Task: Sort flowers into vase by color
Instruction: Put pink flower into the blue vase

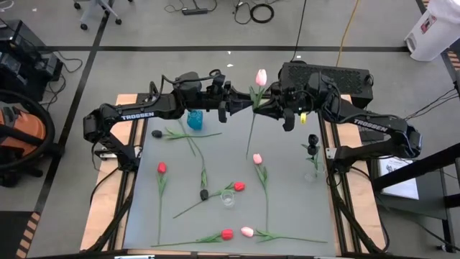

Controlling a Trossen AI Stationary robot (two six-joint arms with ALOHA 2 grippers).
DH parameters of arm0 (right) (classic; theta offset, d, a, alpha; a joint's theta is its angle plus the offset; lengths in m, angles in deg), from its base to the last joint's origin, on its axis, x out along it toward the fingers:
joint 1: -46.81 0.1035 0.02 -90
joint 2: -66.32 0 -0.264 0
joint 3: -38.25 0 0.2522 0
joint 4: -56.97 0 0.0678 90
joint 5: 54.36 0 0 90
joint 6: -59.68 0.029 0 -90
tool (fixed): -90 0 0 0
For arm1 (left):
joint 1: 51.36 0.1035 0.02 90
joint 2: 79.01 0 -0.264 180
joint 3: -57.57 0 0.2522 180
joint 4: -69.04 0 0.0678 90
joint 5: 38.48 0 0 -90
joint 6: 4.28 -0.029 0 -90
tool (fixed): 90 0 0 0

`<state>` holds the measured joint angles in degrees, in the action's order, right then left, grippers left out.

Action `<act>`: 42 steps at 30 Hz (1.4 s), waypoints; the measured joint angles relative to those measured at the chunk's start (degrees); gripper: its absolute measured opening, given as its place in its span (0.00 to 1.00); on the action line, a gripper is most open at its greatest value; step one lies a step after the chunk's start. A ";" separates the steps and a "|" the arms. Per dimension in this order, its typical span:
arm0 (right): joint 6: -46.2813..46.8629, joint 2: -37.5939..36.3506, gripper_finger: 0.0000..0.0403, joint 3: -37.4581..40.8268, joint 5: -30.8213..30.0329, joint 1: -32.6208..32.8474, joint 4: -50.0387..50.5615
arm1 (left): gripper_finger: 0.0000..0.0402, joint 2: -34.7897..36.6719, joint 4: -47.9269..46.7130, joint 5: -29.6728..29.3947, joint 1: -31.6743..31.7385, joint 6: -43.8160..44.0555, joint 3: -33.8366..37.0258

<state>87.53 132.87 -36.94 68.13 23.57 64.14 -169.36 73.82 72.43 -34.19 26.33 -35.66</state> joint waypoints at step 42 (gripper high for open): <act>1.67 0.98 0.00 0.00 -3.98 2.36 2.03 | 0.39 -0.35 0.03 -7.26 -2.58 -0.01 0.04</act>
<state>89.21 133.85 -36.94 64.16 25.93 66.18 -169.71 73.85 65.17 -36.77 26.32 -35.61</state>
